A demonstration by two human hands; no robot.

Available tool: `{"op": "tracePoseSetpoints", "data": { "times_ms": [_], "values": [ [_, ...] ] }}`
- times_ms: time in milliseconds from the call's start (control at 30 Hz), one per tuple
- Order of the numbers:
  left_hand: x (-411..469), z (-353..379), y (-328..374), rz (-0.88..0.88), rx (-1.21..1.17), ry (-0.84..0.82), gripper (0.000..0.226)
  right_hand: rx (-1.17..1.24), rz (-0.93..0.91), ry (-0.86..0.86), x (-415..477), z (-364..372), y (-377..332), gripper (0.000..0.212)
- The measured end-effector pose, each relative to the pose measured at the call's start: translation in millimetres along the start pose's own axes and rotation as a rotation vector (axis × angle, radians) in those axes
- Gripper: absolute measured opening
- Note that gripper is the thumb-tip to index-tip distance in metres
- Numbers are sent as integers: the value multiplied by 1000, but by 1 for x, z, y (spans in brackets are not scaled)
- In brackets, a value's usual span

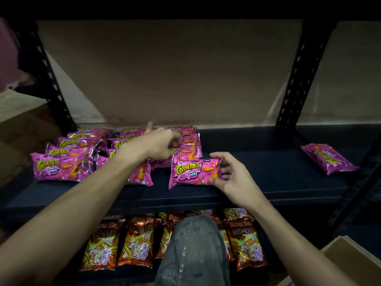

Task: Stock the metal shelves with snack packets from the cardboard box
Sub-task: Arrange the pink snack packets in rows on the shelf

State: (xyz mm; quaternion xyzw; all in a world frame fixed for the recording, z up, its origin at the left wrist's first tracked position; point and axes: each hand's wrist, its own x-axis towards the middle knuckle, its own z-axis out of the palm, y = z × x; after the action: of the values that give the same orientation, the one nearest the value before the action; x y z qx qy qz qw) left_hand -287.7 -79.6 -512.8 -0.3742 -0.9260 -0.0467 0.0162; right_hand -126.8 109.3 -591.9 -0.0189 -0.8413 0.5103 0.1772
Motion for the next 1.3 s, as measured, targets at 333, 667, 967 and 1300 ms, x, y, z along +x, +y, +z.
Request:
{"op": "tracePoseSetpoints", "data": {
  "times_ms": [333,667,967,1300],
  "values": [
    [13,6,-6,4,-45,3,41,21,35,-17,3,7,-4,61],
    [26,7,-11,52,-297,47,44,-92,4,23,15,14,-4,53],
    [41,-2,-14,26,-195,-102,30,-204,-7,-22,31,19,-13,54],
    [49,-9,-13,73,-314,-198,26,-216,-27,-8,38,26,-20,65]
  ]
}}
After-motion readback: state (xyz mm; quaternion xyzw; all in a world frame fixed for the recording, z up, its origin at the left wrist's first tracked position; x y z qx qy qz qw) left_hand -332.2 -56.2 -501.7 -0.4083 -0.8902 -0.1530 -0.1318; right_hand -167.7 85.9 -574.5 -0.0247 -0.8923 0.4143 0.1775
